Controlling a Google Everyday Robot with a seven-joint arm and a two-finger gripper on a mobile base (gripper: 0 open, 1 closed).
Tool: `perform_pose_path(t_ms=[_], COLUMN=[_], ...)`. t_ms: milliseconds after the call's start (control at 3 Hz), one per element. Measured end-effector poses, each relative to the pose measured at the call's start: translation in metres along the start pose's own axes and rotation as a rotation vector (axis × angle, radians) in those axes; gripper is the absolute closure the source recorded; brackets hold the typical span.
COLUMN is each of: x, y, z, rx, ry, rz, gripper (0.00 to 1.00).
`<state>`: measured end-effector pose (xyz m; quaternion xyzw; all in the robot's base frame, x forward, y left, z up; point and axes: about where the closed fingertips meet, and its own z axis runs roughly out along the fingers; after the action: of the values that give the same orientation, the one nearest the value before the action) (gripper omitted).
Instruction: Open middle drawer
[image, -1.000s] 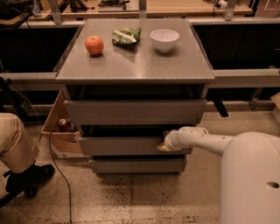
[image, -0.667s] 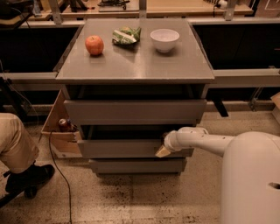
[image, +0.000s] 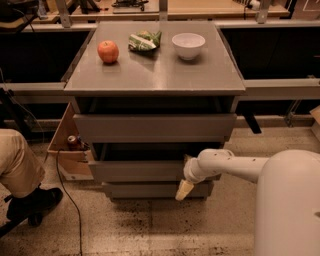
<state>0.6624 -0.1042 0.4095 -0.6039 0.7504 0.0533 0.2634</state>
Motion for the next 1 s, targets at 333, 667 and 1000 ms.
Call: perform_pose_path(t_ms=[333, 667, 1000], x=[-0.003, -0.006, -0.009], y=[0.042, 0.041, 0.039], z=[0.0, -0.006, -0.013], rx=[-0.113, -0.114, -0.114], ry=[0.026, 0.027, 0.027], rz=[-0.037, -0.038, -0.038], gripper=[0.18, 0.49, 0.68])
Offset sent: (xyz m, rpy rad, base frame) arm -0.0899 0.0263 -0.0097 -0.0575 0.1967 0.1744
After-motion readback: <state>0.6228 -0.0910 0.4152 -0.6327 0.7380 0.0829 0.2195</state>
